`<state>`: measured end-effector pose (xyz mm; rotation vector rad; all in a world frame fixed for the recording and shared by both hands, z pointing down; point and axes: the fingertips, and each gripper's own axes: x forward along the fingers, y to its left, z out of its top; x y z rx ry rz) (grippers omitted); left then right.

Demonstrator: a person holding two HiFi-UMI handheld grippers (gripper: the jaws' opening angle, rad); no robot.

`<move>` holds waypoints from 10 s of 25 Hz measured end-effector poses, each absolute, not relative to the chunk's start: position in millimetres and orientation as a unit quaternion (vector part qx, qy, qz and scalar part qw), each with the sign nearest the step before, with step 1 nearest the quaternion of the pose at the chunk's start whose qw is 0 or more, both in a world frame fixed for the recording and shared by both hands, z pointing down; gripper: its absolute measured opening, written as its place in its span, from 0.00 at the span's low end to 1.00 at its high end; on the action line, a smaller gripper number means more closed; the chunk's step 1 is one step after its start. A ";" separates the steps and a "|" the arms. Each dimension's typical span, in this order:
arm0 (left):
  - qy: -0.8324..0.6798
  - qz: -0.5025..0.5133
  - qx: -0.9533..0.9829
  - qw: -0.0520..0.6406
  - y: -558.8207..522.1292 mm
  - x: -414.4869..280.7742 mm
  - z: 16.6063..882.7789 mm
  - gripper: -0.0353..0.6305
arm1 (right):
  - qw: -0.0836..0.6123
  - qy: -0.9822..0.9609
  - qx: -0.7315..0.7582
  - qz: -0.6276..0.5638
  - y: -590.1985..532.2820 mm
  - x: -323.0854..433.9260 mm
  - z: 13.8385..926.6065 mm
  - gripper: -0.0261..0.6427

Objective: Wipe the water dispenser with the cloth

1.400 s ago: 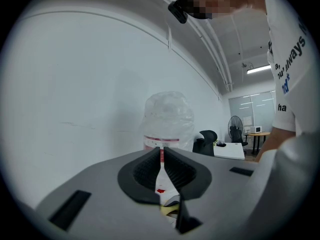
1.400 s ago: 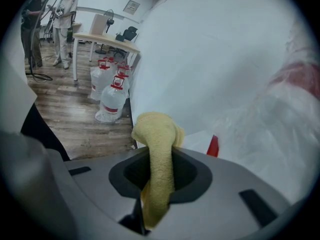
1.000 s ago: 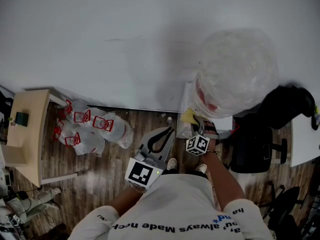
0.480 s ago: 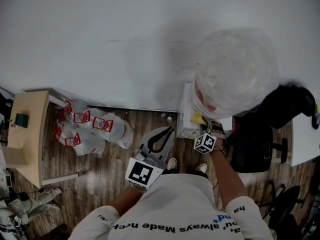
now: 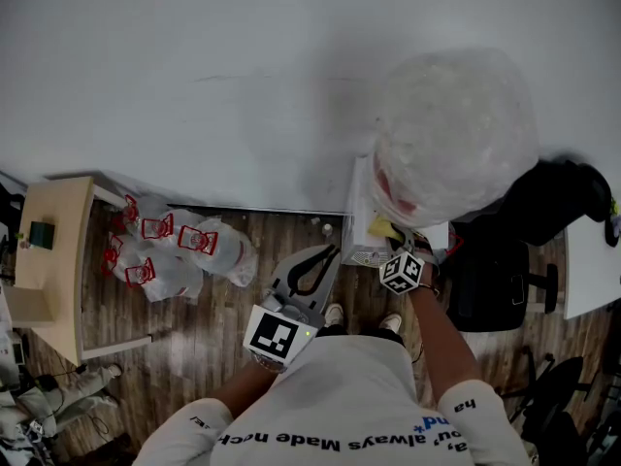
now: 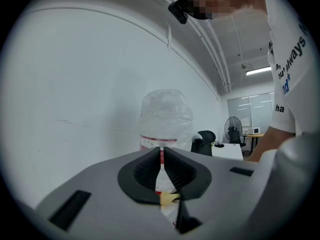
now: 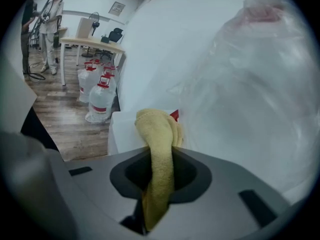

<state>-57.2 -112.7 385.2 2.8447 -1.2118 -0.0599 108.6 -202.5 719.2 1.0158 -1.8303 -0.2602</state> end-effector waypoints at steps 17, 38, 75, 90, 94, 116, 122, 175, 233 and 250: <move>-0.391 -0.019 0.920 0.023 -100.2 -52.1 386.5 0.11 | 0.483 -0.766 0.411 -0.104 -177.7 104.8 722.6 0.13; -0.405 -0.026 0.914 0.019 -99.9 -38.1 379.9 0.11 | 0.474 -0.762 0.409 -0.167 -168.1 123.7 688.8 0.16; -0.402 -0.016 0.915 0.021 -90.4 -20.3 380.2 0.11 | 0.490 -0.777 0.391 -0.050 -185.5 187.0 723.3 0.13; -0.407 -0.019 0.913 0.024 -89.6 -12.8 378.4 0.11 | 0.471 -0.790 0.389 -0.046 -166.9 184.7 723.3 0.13; -0.408 -0.016 0.913 0.021 -90.5 -11.2 377.0 0.11 | 0.470 -0.792 0.388 -0.047 -162.8 184.4 722.8 0.13; -0.410 -0.019 0.911 0.023 -108.8 5.6 376.7 0.11 | 0.457 -0.792 0.401 -0.053 -186.4 223.0 691.2 0.16; -0.417 -0.018 0.908 0.021 -115.0 9.6 376.7 0.11 | 0.473 -0.774 0.418 -0.054 -213.9 261.4 691.9 0.16; -0.427 -0.012 0.904 0.025 -115.8 17.0 375.4 0.11 | 0.449 -0.780 0.436 0.023 -204.4 291.6 730.4 0.13; -0.430 -0.007 0.902 0.036 -119.9 -58.2 392.9 0.11 | 0.508 -0.776 0.321 -0.191 -139.6 24.6 753.3 0.15; -0.434 0.000 0.900 0.050 -115.3 -43.0 398.9 0.11 | 0.534 -0.753 0.327 -0.201 -139.3 67.2 759.8 0.15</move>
